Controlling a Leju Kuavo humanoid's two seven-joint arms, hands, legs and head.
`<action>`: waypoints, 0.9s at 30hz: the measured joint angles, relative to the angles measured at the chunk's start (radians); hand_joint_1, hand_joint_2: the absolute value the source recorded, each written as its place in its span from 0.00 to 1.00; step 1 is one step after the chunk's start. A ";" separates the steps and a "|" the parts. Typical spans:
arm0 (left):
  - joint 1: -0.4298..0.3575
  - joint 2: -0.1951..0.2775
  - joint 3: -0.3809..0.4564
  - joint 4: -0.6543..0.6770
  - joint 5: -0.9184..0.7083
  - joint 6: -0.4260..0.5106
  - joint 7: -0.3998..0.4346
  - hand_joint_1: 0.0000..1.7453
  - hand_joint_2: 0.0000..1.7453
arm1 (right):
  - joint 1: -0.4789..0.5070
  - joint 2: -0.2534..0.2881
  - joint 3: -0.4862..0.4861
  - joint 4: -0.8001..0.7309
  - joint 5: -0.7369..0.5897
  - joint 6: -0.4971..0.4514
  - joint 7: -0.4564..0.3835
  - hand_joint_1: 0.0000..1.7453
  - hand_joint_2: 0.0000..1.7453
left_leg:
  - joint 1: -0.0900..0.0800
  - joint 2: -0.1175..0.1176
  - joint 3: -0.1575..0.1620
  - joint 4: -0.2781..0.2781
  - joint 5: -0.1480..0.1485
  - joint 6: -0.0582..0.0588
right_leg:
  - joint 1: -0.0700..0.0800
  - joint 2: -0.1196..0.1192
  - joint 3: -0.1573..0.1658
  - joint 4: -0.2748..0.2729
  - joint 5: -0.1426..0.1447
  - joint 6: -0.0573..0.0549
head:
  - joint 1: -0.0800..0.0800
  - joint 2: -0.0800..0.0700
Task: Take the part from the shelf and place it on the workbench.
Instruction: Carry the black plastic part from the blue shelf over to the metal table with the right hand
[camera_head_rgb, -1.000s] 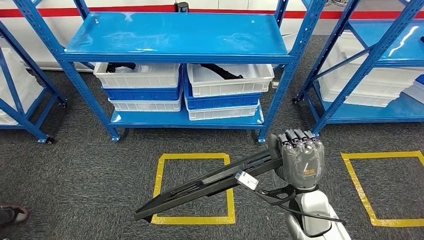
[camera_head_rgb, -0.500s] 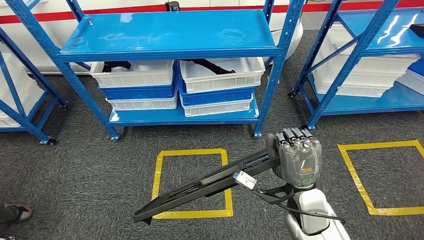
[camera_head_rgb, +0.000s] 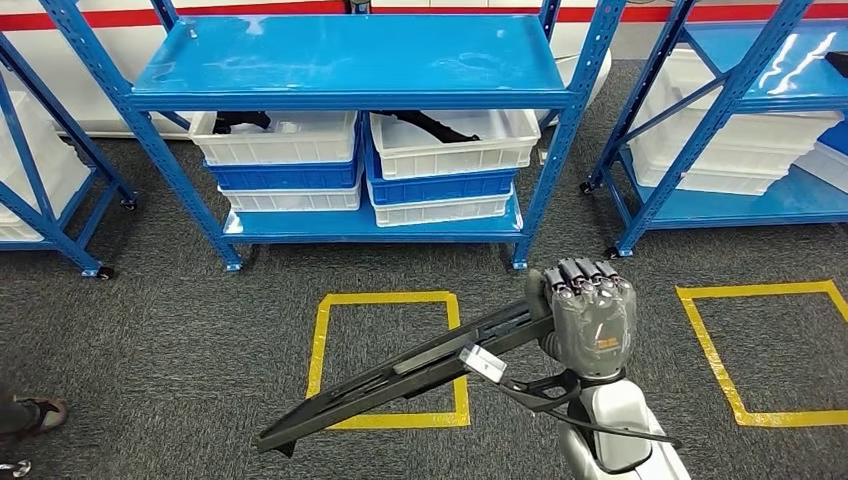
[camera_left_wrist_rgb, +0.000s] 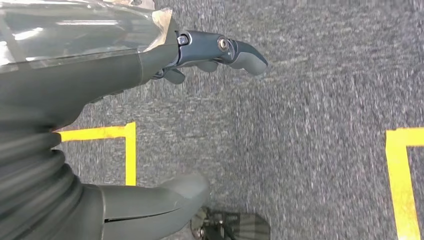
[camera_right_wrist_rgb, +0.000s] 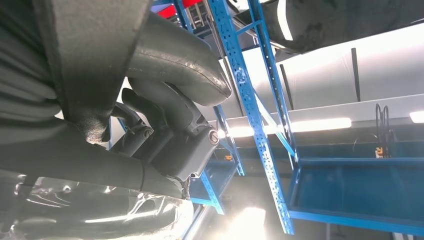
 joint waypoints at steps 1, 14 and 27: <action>0.000 0.000 0.000 0.000 0.000 0.002 -0.001 0.00 1.00 | 0.001 0.001 -0.001 -0.001 0.000 0.000 -0.002 1.00 1.00 | -0.001 0.000 -0.001 0.000 0.001 0.002 | -0.001 0.000 -0.001 -0.001 0.001 0.002 | 0.000 0.000; -0.001 -0.001 0.000 0.000 -0.010 0.005 0.000 0.00 1.00 | 0.014 0.021 -0.005 -0.010 0.000 -0.006 -0.003 1.00 1.00 | -0.006 0.000 -0.007 0.001 0.008 0.012 | -0.007 0.000 -0.006 -0.001 0.009 0.012 | 0.002 0.000; -0.005 -0.001 -0.001 0.000 -0.023 0.008 0.004 0.00 1.00 | 0.021 0.039 -0.022 -0.024 -0.040 -0.007 -0.018 1.00 1.00 | 0.000 0.004 -0.006 -0.004 0.015 0.025 | -0.020 0.002 -0.010 -0.006 0.014 0.025 | 0.000 0.000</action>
